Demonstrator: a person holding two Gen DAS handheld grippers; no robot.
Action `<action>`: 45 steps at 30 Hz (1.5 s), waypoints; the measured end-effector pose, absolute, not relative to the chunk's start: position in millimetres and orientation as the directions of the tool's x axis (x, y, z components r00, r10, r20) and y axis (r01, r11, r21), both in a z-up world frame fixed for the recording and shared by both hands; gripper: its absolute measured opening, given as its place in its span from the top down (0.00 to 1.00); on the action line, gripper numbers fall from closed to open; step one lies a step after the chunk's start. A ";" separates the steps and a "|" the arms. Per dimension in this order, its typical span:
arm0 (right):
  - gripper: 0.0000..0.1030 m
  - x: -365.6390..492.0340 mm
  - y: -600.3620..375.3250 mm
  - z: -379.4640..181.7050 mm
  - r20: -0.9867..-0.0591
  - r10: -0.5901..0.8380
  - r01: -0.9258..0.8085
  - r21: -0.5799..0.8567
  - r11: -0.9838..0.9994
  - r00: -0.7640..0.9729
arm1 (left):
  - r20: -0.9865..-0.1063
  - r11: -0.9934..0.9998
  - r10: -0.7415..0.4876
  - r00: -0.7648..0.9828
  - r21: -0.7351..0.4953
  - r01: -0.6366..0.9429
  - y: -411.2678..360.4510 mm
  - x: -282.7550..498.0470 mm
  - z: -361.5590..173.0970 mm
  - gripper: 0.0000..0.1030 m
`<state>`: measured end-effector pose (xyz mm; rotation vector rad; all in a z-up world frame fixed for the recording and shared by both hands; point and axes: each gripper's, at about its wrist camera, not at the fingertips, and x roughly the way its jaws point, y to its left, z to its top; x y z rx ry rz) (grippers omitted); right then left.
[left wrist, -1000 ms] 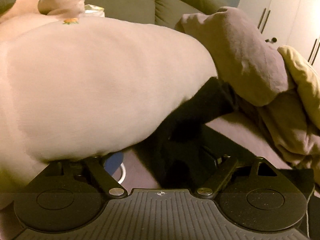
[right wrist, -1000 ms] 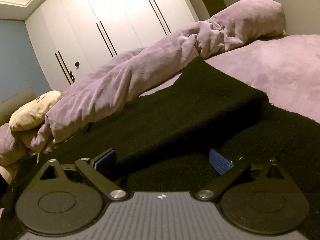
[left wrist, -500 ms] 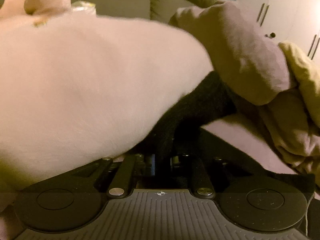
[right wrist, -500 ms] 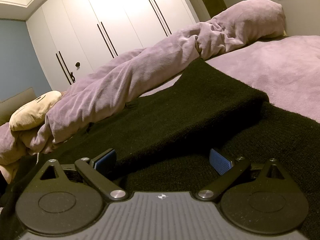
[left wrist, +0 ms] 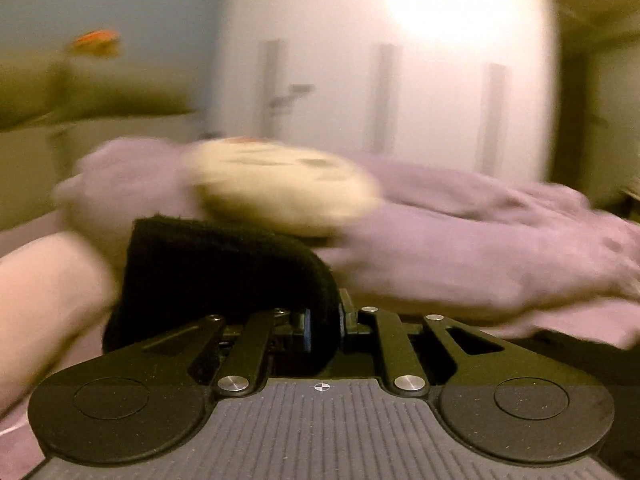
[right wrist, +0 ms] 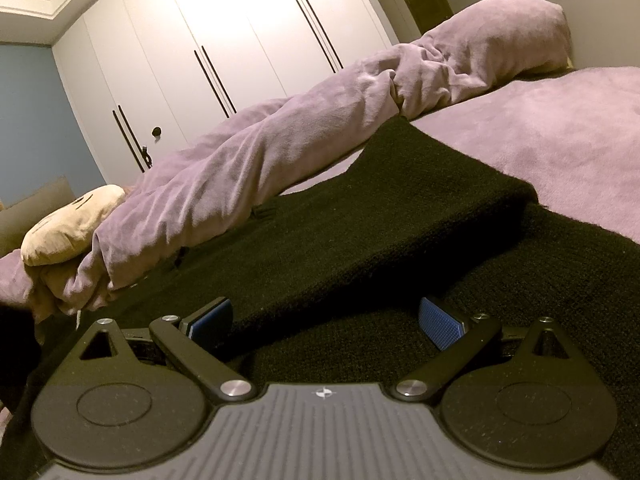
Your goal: Fold small clothes
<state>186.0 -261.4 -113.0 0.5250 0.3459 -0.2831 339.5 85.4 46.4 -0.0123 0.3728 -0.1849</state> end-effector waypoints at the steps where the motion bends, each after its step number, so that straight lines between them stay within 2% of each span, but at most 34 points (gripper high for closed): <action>1: 0.04 185.8 -261.9 -113.2 -0.389 -0.172 0.347 0.441 0.828 0.905 | -0.364 0.968 -0.242 0.899 -0.022 0.251 58.0 331.8 44.7 0.84; 4: 0.04 184.7 -263.7 -113.9 -0.382 -0.167 0.342 0.454 0.823 0.909 | -0.397 0.904 -0.376 0.837 0.043 0.426 -13.7 310.5 22.3 0.76; 5: 0.04 184.4 -264.0 -114.3 -0.379 -0.165 0.340 0.458 0.822 0.910 | -0.426 0.882 -0.404 0.810 0.054 0.468 -33.8 305.2 9.3 0.71; 6: 0.04 183.9 -264.2 -114.6 -0.377 -0.163 0.338 0.462 0.820 0.912 | -0.459 0.867 -0.421 0.783 0.052 0.496 -49.1 300.1 -2.8 0.70; 7: 0.04 183.7 -264.6 -114.7 -0.374 -0.161 0.334 0.464 0.820 0.913 | -0.494 0.855 -0.433 0.754 0.040 0.517 -61.6 296.9 -16.3 0.63; 9: 0.04 182.7 -265.2 -115.6 -0.369 -0.157 0.330 0.470 0.819 0.916 | -0.532 0.862 -0.429 0.730 0.002 0.507 -74.5 288.4 -39.3 0.53; 11: 0.04 182.5 -266.5 -116.2 -0.365 -0.155 0.326 0.475 0.817 0.918 | -0.526 0.869 -0.439 0.728 -0.043 0.492 -76.1 282.7 -53.9 0.42; 15: 0.04 182.1 -266.3 -116.5 -0.365 -0.155 0.326 0.475 0.817 0.918 | -0.525 0.903 -0.419 0.741 -0.153 0.403 -58.3 277.5 -66.4 0.35; 19: 0.04 184.8 -266.4 -109.9 -0.396 -0.151 0.341 0.471 0.813 0.906 | -0.471 0.930 -0.361 0.805 -0.240 0.277 -10.0 276.2 -64.3 0.20; 21: 0.05 190.1 -264.6 -90.6 -0.434 -0.149 0.361 0.460 0.811 0.888 | -0.497 0.929 -0.356 0.792 -0.282 0.240 7.2 278.9 -63.3 0.20; 22: 0.10 189.2 -263.3 -79.1 -0.401 -0.132 0.333 0.487 0.807 0.907 | -0.505 0.927 -0.358 0.785 -0.291 0.236 14.7 280.1 -61.2 0.20; 25: 0.11 197.0 -253.1 -51.7 -0.292 -0.072 0.240 0.593 0.769 0.954 | -0.499 0.942 -0.325 0.804 -0.251 0.225 30.5 278.1 -52.8 0.15; 27: 0.11 225.6 -246.3 -55.9 -0.333 0.064 0.192 0.679 0.709 0.941 | -0.506 0.952 -0.294 0.811 -0.228 0.203 39.8 275.8 -49.0 0.14; 28: 0.15 242.4 -243.3 -65.3 -0.381 0.129 0.199 0.709 0.677 0.916 | -0.512 0.954 -0.288 0.809 -0.228 0.195 44.2 274.8 -46.8 0.14; 29: 0.29 256.8 -241.1 -75.5 -0.436 0.168 0.234 0.723 0.650 0.884 | -0.520 0.955 -0.285 0.805 -0.231 0.189 48.9 273.1 -45.1 0.14; 31: 0.39 279.4 -242.3 -96.5 -0.506 0.239 0.300 0.762 0.573 0.829 | -0.534 0.958 -0.274 0.800 -0.228 0.176 59.6 269.1 -43.7 0.14; 33: 0.41 292.9 -245.0 -108.6 -0.499 0.286 0.315 0.805 0.502 0.818 | -0.559 0.968 -0.239 0.794 -0.206 0.146 68.2 267.2 -45.8 0.14; 34: 0.39 297.2 -245.4 -108.7 -0.494 0.284 0.322 0.813 0.485 0.822 | -0.571 0.972 -0.223 0.790 -0.196 0.132 73.3 266.8 -47.5 0.14; 35: 0.30 301.9 -244.9 -108.7 -0.472 0.295 0.308 0.831 0.463 0.831 | -0.583 0.974 -0.211 0.784 -0.191 0.120 78.5 266.9 -49.1 0.14; 37: 0.30 313.5 -241.2 -109.7 -0.447 0.317 0.294 0.854 0.430 0.836 | -0.613 0.981 -0.175 0.770 -0.177 0.081 86.9 270.4 -53.4 0.14; 39: 0.59 323.2 -236.5 -107.7 -0.474 0.309 0.314 0.837 0.448 0.824 | -0.649 0.986 -0.143 0.747 -0.163 0.047 92.5 276.6 -58.1 0.14; 40: 0.86 325.4 -235.5 -104.9 -0.476 0.314 0.309 0.835 0.455 0.822 | -0.662 0.986 -0.136 0.737 -0.160 0.038 94.6 279.6 -59.7 0.14; 42: 0.89 319.8 -234.9 -86.8 -0.468 0.278 0.286 0.813 0.507 0.839 | -0.670 0.988 -0.122 0.733 -0.152 0.025 96.2 283.1 -60.9 0.14; 45: 0.91 298.1 -232.3 -38.5 -0.413 0.166 0.174 0.667 0.725 0.895 | -0.672 0.992 -0.096 0.735 -0.128 0.013 91.4 288.3 -63.2 0.15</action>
